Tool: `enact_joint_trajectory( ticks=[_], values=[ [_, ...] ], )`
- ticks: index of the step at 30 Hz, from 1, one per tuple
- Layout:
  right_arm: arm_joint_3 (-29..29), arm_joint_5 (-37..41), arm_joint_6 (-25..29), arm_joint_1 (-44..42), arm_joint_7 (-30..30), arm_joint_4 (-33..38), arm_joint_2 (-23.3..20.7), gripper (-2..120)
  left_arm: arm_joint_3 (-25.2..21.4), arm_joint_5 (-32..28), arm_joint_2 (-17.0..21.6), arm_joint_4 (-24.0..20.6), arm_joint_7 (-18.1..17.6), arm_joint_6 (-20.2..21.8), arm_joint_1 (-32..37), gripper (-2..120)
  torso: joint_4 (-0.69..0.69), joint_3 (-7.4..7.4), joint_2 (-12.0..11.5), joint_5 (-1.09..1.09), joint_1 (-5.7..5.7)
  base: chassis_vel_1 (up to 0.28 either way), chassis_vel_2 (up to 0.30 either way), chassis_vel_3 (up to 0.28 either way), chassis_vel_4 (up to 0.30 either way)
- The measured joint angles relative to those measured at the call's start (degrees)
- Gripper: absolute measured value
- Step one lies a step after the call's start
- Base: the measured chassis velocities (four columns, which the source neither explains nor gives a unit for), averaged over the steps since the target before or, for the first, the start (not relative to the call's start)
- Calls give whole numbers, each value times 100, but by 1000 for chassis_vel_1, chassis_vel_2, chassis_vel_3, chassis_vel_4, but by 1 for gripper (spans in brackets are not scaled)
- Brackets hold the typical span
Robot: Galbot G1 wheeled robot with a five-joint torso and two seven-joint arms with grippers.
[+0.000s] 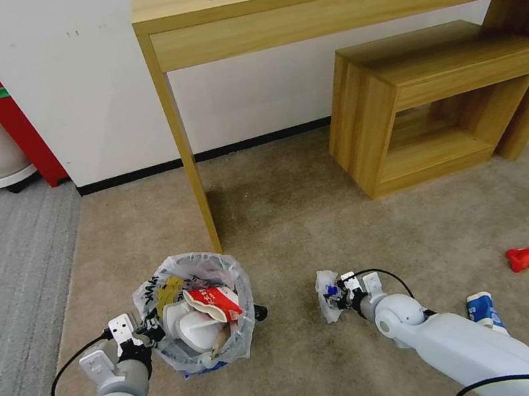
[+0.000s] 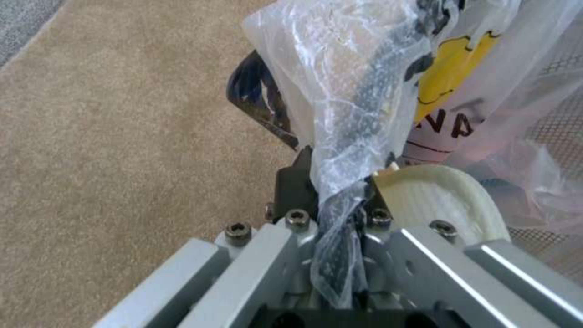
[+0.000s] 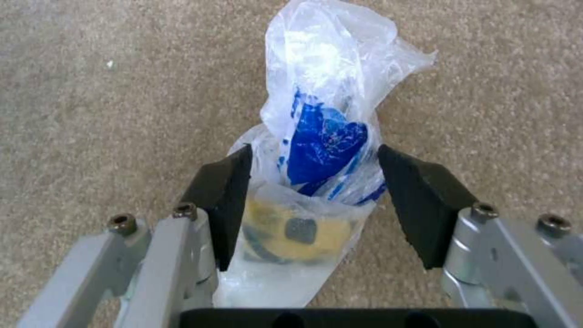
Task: Pick up the trash bin and place the garbage on the floor into it.
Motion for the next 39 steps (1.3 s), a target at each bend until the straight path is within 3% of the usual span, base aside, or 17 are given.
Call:
enact_joint_trajectory(
  ticks=[11, 18, 21, 26, 28, 39],
  values=[
    [-166, -93, 84, 72, -64, -229, 132, 54, 4, 32, -39, -65, 1, -3, 64, 0, 0, 0, 0, 0, 0, 0, 0, 0, 0],
    [-234, -128, 145, 129, -82, -331, 221, 44, -28, 44, -51, -108, 11, -13, 109, 0, 0, 0, 0, 1, 0, 0, 0, 0, 0],
    [-239, -147, 172, 116, -83, -317, 214, 34, -38, 46, -55, -111, 14, -23, 112, 0, 0, 0, 0, 0, 0, 0, 0, 0, 0],
    [-242, -188, 208, 103, -96, -335, 200, 30, -22, 54, -77, -98, 15, -30, 92, 0, 0, 0, 0, 1, 0, 0, 0, 0, 0],
    [-241, -217, 228, 84, -114, -346, 170, 18, 0, 64, -100, -80, 16, -30, 84, 0, 0, 0, 0, 1, 0, 0, 0, 0, 0],
    [-241, -301, 315, 81, -179, -452, 131, 7, 26, 118, -141, -37, 27, -66, 89, 0, 0, 0, 0, 0, 0, 0, 0, 0, 0]
  ],
)
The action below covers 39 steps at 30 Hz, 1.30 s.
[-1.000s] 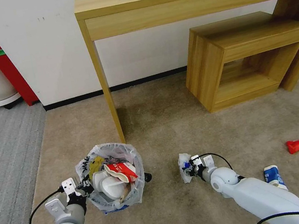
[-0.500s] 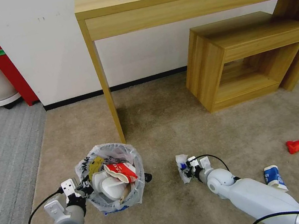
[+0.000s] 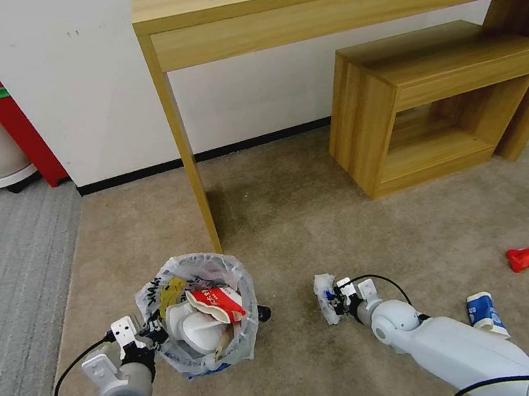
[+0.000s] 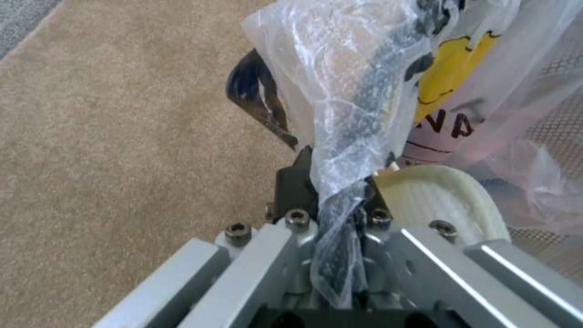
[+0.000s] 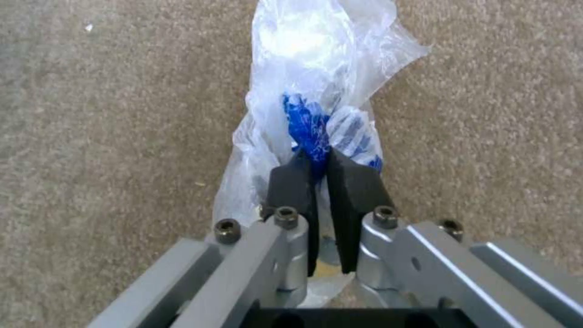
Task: Pick up the trash bin and place the garbage on the floor into it.
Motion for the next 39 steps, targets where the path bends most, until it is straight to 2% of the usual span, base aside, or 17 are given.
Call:
enact_joint_trajectory(
  ticks=[7, 17, 24, 27, 28, 34, 39],
  values=[
    [-37, -80, 188, 62, -177, -146, 10, 0, 14, 10, -1, 80, 14, -24, -26, 0, 0, 0, 0, 0, 0, 0, 0, 0, 0],
    [74, -82, 428, -56, -372, 182, -242, 0, 19, 32, 23, 248, 36, -34, -86, 0, 0, 0, 0, 0, 0, 0, 0, 0, 0],
    [411, -86, 914, -365, -626, 738, -566, 0, 45, 113, 26, 431, 80, -72, -119, 0, -1, 0, 0, 0, 0, 0, 0, 0, 0],
    [582, -164, 1310, -511, -718, 936, -677, 0, 60, 132, 22, 463, 89, -75, -146, 0, -1, 0, 0, 1, 0, 0, 0, 0, 0],
    [582, -164, 1310, -511, -718, 936, -677, 0, 60, 132, 22, 463, 89, -75, -146, 0, -1, 0, 0, 1, 0, 0, 0, 0, 0],
    [964, -454, 2079, -685, -967, 1145, -733, 0, 70, 139, 21, 488, 91, -76, -164, 0, 0, 0, 0, 1, 0, 0, 0, 0, 0],
    [1237, -513, 2370, -806, -1221, 1393, -805, 0, 73, 149, 29, 507, 96, -76, -163, 0, 0, 0, 0, 1, 0, 0, 0, 0, 0]
  ],
)
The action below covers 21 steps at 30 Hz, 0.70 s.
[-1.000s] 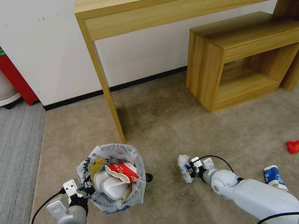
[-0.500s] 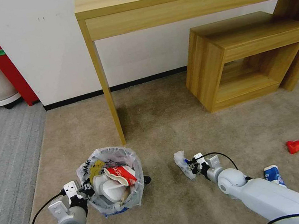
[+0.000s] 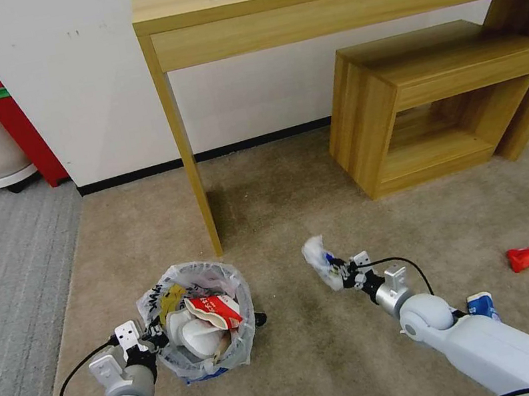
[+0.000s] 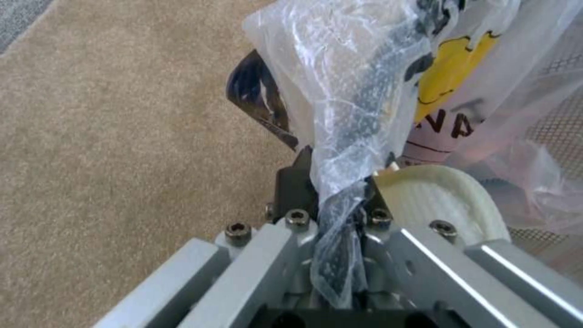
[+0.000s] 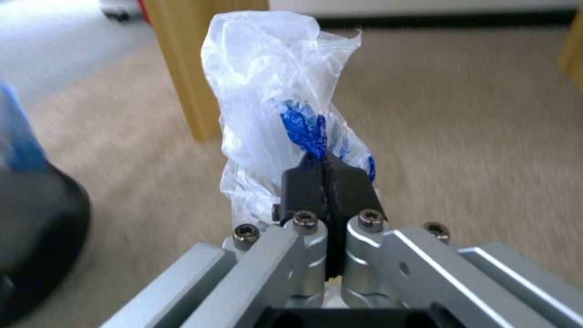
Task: Pick up the trash bin and place the garbage on the floor into it.
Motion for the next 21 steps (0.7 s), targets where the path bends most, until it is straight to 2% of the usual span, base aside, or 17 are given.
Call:
enact_joint_trajectory(
  ticks=[5, 15, 18, 19, 21],
  values=[
    [75, -8, 166, -27, -161, 81, -33, 0, 13, 8, 0, 16, 3, 0, -5, 0, 0, 0, 0, -1, 0, 0, 0, 0, 0],
    [308, 26, 765, -31, -1206, 355, -155, 0, 62, 18, 15, 42, 7, 5, -42, 0, 0, 0, 0, 0, 0, 0, 0, 0, 0],
    [409, 70, 1149, 74, -2172, 442, -175, 0, 89, 37, 16, 45, 7, 17, -51, 0, 0, 0, 0, -1, 0, 0, 0, 0, 0],
    [409, 70, 1149, 74, -2172, 442, -175, 0, 89, 37, 16, 45, 7, 17, -51, 0, 0, 0, 0, -1, 0, 0, 0, 0, 0],
    [427, 89, 1289, 119, -2722, 573, -202, 0, 112, 56, 5, 48, 7, 22, -57, 0, 0, 0, 0, -1, 0, 0, 0, 0, 0]
  ],
)
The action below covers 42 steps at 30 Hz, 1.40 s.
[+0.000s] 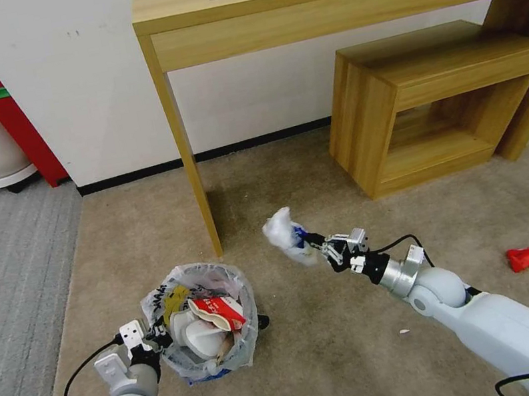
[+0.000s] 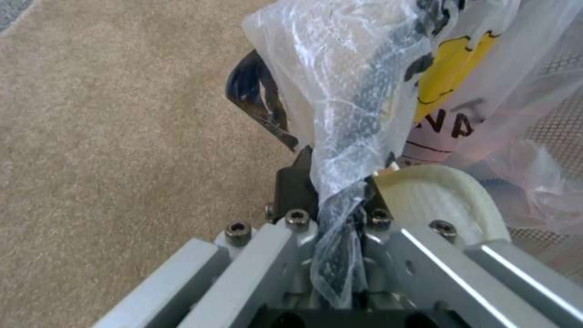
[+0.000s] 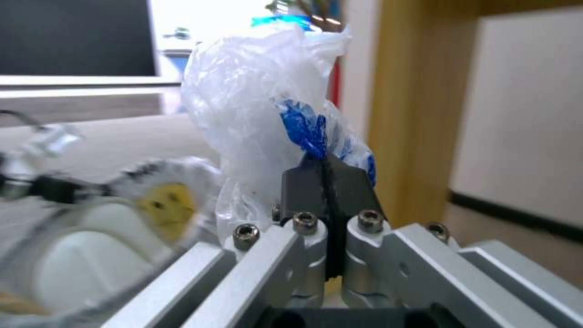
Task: Pick up the trash bin and place the garbage on the floor into it.
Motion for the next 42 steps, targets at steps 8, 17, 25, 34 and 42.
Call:
enact_joint_trajectory(
  ticks=[8, 17, 25, 34, 42],
  values=[
    [-293, -218, 68, 298, -931, 728, -296, 0, 136, 111, -15, 18, 2, 41, -20, 0, 0, 0, 0, 0, 0, 0, 0, 0, 0],
    [-1035, -13, -114, 1062, -871, 1341, -560, 0, 243, 192, -23, 16, 7, 130, -36, 0, 0, 0, 0, 0, 0, 0, 0, 0, 0],
    [-1978, 185, -176, 1831, -772, 1473, -567, 0, 312, 208, -6, -10, 8, 205, -76, 0, 0, 0, 0, -1, 0, 0, 0, 0, 0],
    [-2450, 296, -185, 2055, -544, 1511, -283, 0, 319, 174, 12, -28, 2, 232, -121, 0, 0, 0, 0, -1, 0, 0, 0, 0, 0],
    [-2788, 341, -167, 2131, -415, 1442, -26, 0, 342, 136, 9, -37, -17, 269, -177, 0, -1, 0, 0, 0, 0, 0, 0, 0, 0]
  ],
)
